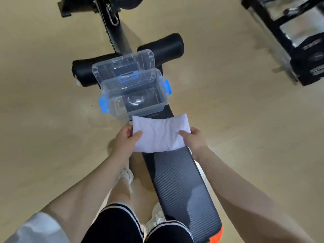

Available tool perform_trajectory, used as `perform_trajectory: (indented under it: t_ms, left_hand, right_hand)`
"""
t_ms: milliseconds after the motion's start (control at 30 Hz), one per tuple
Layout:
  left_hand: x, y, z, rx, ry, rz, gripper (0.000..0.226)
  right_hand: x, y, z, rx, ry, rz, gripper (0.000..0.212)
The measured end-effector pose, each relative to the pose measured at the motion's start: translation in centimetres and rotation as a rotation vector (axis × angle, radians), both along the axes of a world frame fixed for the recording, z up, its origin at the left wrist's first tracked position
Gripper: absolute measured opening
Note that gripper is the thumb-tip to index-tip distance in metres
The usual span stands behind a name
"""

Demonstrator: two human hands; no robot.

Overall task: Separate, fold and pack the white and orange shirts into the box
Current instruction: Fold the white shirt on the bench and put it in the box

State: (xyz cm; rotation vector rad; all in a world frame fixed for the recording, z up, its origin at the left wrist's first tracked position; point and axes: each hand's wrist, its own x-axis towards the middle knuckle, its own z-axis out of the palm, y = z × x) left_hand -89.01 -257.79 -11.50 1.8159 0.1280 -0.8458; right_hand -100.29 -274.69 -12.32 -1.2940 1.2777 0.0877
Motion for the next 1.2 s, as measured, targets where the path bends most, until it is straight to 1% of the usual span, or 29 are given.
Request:
perform_trajectory:
  t_ms: [67,133,267,333,433,567,667,733,800,867,933,967,1033,1100,1200]
  left_hand:
    - [3.0,-0.4,0.9,-0.018,-0.04,-0.006,0.026]
    - [6.5,-0.8,1.2,-0.029,-0.076,-0.027,0.032]
    - [13.8,-1.9,0.2,0.009,-0.072,-0.098,0.034]
    - [17.4,-2.6,-0.9,0.063,-0.05,-0.098,0.032]
    - [21.8,-3.9,-3.9,0.159,-0.04,-0.144,0.029]
    - [24.6,-4.9,-9.3,0.329,0.001,-0.208,0.026]
    - [24.2,-5.1,-13.2,0.419,0.084,-0.249,0.025]
    - [23.6,-5.3,-15.2,0.46,0.119,-0.251,0.03]
    - [23.0,-5.7,-16.2,0.512,0.138,-0.24,0.039]
    - [22.5,-6.1,-16.6,0.524,0.111,-0.289,0.039]
    - [22.2,-6.7,-16.9,0.491,0.077,-0.447,0.034]
    - [22.2,-7.1,-17.3,0.483,0.07,-0.526,0.037]
    - [22.1,-7.6,-18.7,0.495,0.072,-0.651,0.047]
    - [22.0,-8.0,-19.9,0.529,0.048,-0.723,0.053]
    - [22.0,-8.4,-20.7,0.581,-0.024,-0.8,0.059]
  right_hand:
    - [3.0,-0.6,1.0,-0.03,-0.027,-0.015,0.028]
    - [6.4,-1.3,1.3,-0.041,-0.045,-0.027,0.021]
    - [13.9,-2.4,0.5,-0.072,-0.018,-0.009,0.007]
    - [17.8,-2.7,-0.7,-0.12,0.038,0.019,0.002]
    - [22.8,-3.1,-3.6,-0.195,0.167,0.07,0.009]
    - [26.6,-3.8,-8.4,-0.227,0.339,0.123,0.006]
    - [27.5,-4.1,-12.7,-0.29,0.403,0.219,0.012]
    - [27.4,-3.7,-15.0,-0.378,0.473,0.293,0.023]
    - [27.1,-2.8,-16.0,-0.476,0.526,0.383,0.034]
    - [26.8,-1.9,-16.3,-0.538,0.527,0.534,0.041]
    - [26.8,-1.4,-16.6,-0.513,0.46,0.738,0.047]
    - [26.9,-1.3,-17.0,-0.476,0.458,0.852,0.052]
    - [27.0,-1.6,-17.9,-0.409,0.516,1.034,0.064]
    - [27.0,-2.2,-18.6,-0.392,0.573,1.118,0.073]
    - [26.8,-3.1,-18.9,-0.361,0.568,1.102,0.075]
